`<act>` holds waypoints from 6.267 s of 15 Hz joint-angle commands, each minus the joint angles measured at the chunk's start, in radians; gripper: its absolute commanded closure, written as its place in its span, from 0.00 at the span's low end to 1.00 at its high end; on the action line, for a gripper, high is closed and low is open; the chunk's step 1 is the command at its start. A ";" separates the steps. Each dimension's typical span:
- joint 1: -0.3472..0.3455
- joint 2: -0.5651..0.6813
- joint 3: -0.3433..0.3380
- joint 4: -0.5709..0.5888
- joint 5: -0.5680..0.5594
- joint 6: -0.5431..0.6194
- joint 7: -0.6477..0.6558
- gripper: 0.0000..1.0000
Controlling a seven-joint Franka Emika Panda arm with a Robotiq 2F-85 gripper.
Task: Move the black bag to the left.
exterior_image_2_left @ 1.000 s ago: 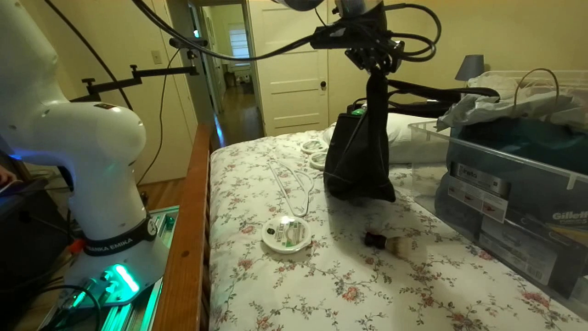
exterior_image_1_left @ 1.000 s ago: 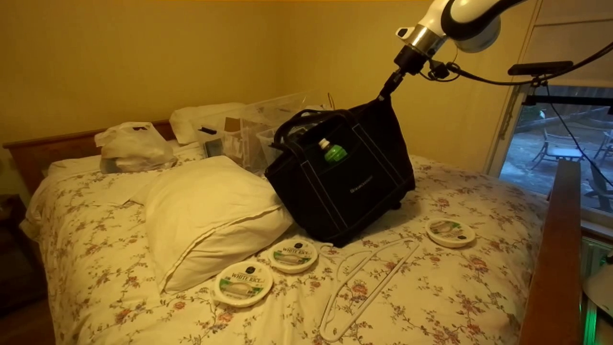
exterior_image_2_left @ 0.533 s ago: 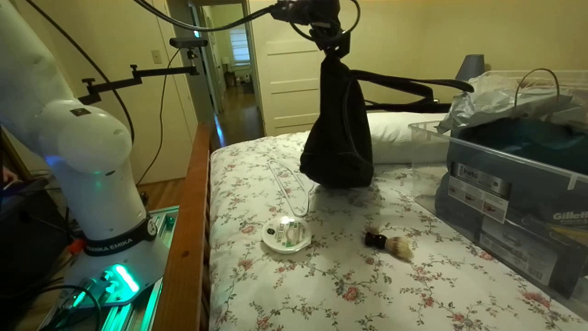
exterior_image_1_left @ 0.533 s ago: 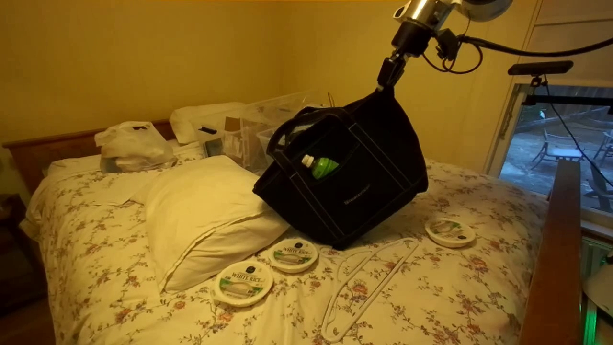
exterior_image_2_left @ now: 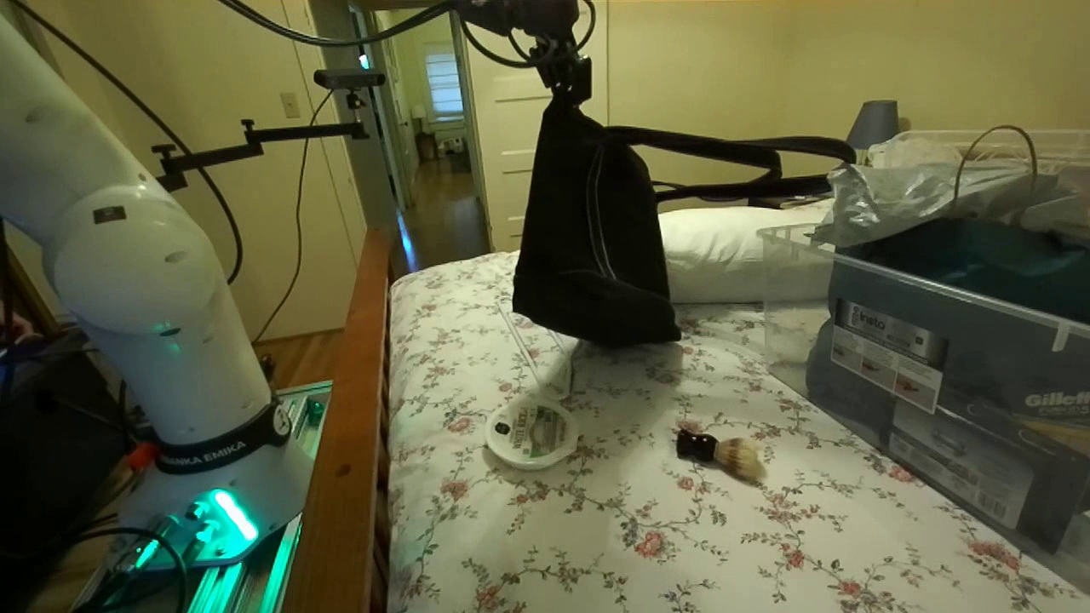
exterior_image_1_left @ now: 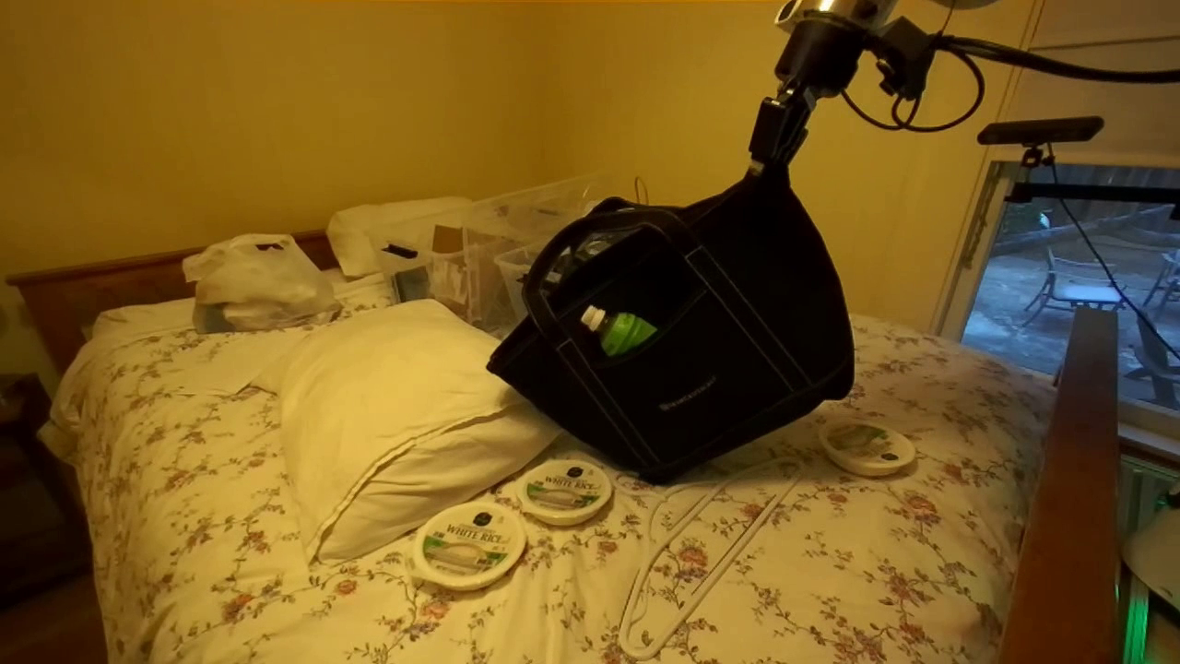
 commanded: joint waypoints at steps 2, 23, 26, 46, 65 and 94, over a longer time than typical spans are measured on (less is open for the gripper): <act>-0.122 0.006 0.105 0.004 0.048 -0.009 -0.034 0.87; -0.244 0.022 0.491 0.179 -0.092 0.278 0.188 0.97; -0.220 0.101 0.481 0.291 -0.098 0.254 0.035 0.97; -0.126 0.382 0.525 0.552 0.011 0.381 -0.469 0.97; -0.064 0.570 0.596 0.515 -0.202 0.493 -0.471 0.97; -0.082 0.122 0.555 0.117 -0.006 -0.183 -0.117 0.00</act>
